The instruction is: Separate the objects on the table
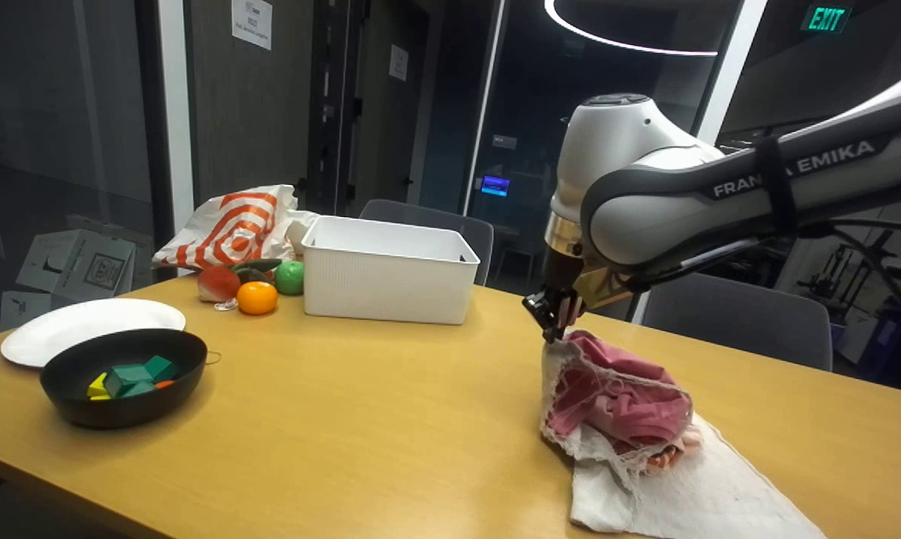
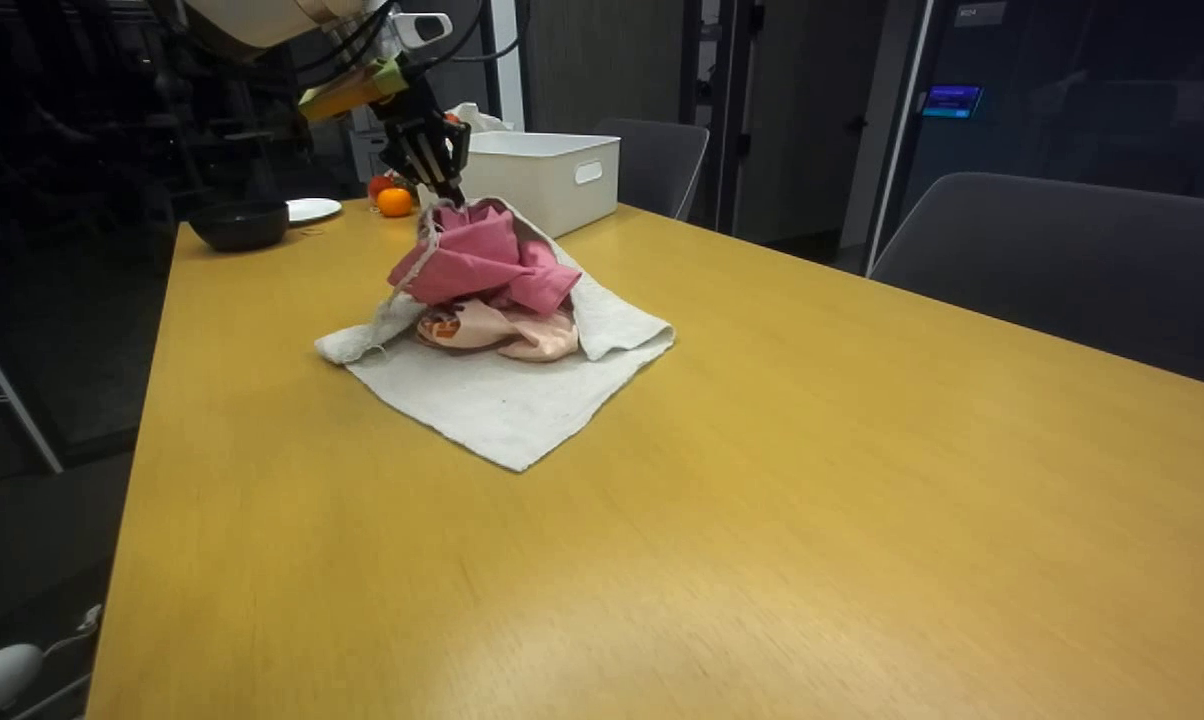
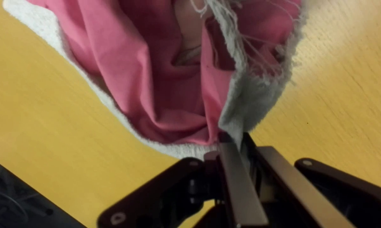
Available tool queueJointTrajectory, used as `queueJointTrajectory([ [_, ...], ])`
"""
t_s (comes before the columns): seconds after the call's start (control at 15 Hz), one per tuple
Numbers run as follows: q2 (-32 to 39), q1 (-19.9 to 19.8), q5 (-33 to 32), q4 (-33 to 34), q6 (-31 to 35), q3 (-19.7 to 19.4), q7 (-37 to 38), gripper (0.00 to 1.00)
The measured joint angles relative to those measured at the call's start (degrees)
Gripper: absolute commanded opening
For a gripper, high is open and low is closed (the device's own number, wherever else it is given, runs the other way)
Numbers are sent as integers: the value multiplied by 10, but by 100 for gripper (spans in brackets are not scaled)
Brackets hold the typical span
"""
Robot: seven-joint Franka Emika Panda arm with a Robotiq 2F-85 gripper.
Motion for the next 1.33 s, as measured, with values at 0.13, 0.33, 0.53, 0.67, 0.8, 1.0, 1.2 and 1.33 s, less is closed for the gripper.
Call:
queueJointTrajectory([
  [0.13, 13, 7, 14, 16, -9, -3, 0, 61],
  [0.33, 15, 14, 17, 29, -34, -12, -1, 83],
  [0.53, 3, 13, 21, 31, -60, -23, -1, 100],
  [0.67, -8, 5, 53, 25, -90, -27, -26, 100],
  [0.8, -20, -4, 87, 6, -111, -27, -69, 100],
  [1.0, -41, -11, 121, -44, -117, -24, -134, 100],
  [1.2, -69, -15, 139, -92, -117, -19, -205, 74],
  [1.33, -93, -15, 136, -117, -117, -19, -238, 58],
])
